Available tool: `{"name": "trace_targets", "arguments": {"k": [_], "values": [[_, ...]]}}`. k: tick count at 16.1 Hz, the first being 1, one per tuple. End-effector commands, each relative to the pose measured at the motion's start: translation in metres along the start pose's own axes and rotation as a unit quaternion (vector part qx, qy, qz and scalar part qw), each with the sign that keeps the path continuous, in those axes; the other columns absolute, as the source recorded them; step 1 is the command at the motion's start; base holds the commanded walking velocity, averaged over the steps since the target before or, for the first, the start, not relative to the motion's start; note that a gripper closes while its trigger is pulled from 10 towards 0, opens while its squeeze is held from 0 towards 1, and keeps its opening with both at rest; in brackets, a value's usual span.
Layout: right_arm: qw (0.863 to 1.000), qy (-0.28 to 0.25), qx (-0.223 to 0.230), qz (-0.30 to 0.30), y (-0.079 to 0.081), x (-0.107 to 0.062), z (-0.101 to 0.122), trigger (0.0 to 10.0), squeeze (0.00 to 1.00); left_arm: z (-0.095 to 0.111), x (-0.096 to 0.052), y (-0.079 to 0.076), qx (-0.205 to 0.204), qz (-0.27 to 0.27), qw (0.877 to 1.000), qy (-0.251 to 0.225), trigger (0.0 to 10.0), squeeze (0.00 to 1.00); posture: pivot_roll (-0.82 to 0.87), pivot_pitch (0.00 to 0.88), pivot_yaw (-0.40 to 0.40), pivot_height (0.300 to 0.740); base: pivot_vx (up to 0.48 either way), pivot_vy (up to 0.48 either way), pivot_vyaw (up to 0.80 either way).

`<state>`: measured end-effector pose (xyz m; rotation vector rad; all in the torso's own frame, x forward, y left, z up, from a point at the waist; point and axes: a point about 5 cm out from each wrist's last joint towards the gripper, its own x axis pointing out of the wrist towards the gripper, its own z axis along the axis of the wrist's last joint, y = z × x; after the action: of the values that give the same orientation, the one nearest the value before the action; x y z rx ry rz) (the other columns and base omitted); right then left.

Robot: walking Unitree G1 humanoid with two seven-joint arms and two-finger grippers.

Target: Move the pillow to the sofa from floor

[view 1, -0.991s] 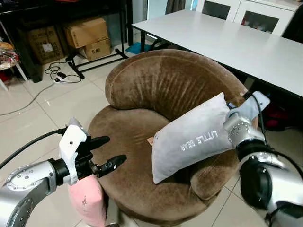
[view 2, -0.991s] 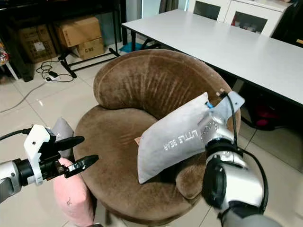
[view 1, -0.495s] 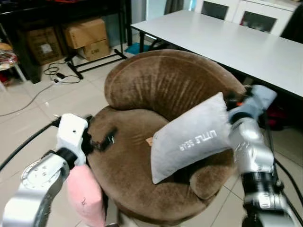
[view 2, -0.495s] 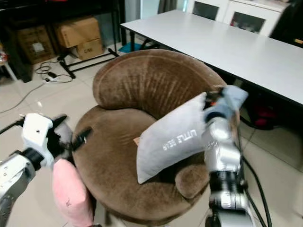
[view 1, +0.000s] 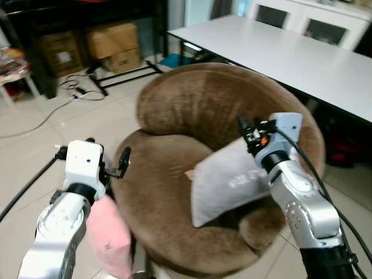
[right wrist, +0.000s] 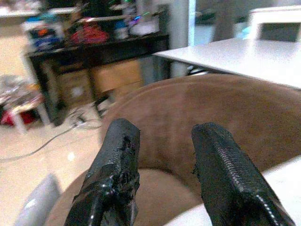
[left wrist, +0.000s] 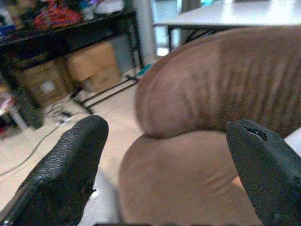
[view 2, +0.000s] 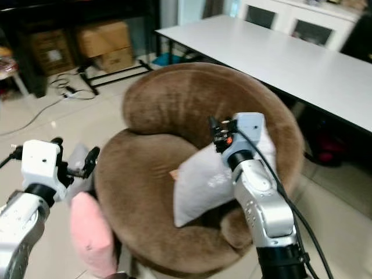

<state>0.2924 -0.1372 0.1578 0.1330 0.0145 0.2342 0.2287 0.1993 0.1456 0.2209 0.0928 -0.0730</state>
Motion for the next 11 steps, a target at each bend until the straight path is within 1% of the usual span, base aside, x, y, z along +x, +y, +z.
{"name": "trace_targets", "arguments": {"k": [1, 3, 4, 5, 6, 8, 9, 11], "values": [[1.000, 0.008, -0.011, 0.009, 0.002, -0.002, 0.001, 10.0, 0.00, 0.003, -0.001, -0.001, 0.008, 0.004, 1.000, -0.008, 10.0, 0.00, -0.02, 0.000, -0.056, 0.740, 0.000, 0.412, 0.00], [0.999, 0.015, -0.039, 0.002, -0.003, -0.002, 0.001, 10.0, 0.00, 0.001, -0.004, -0.001, 0.009, 0.002, 1.000, -0.005, 10.0, 0.00, -0.02, 0.000, -0.060, 0.740, 0.000, 0.416, 0.00], [0.997, 0.026, -0.066, -0.009, -0.007, -0.001, -0.002, 10.0, 0.00, 0.001, -0.005, -0.001, 0.009, 0.002, 1.000, -0.005, 10.0, 0.00, -0.02, 0.000, -0.061, 0.740, 0.000, 0.416, 0.00], [0.998, 0.031, -0.061, 0.000, -0.007, -0.002, -0.004, 10.0, 0.00, 0.001, -0.005, -0.001, 0.008, 0.002, 1.000, -0.005, 10.0, 0.00, -0.02, 0.000, -0.061, 0.740, 0.000, 0.416, 0.00], [0.997, 0.033, -0.065, -0.006, -0.009, -0.004, -0.004, 10.0, 0.00, 0.002, -0.005, -0.002, 0.008, 0.002, 1.000, -0.005, 10.0, 0.00, -0.02, 0.000, -0.063, 0.740, 0.000, 0.420, 0.00], [0.998, 0.030, -0.051, -0.009, -0.009, -0.003, -0.002, 10.0, 0.00, 0.002, -0.005, -0.004, 0.007, 0.001, 1.000, -0.006, 10.0, 0.00, -0.02, 0.000, -0.063, 0.740, 0.000, 0.422, 0.00], [0.998, 0.024, -0.055, -0.005, -0.007, -0.002, 0.001, 10.0, 0.00, 0.002, -0.005, -0.005, 0.006, 0.000, 1.000, -0.007, 10.0, 0.00, -0.02, 0.000, -0.065, 0.740, 0.000, 0.424, 0.00], [0.999, 0.024, -0.038, 0.001, -0.004, -0.002, 0.001, 10.0, 0.00, 0.003, -0.004, -0.005, 0.006, 0.000, 1.000, -0.007, 10.0, 0.00, -0.01, 0.000, -0.069, 0.740, 0.000, 0.424, 0.00]]}}
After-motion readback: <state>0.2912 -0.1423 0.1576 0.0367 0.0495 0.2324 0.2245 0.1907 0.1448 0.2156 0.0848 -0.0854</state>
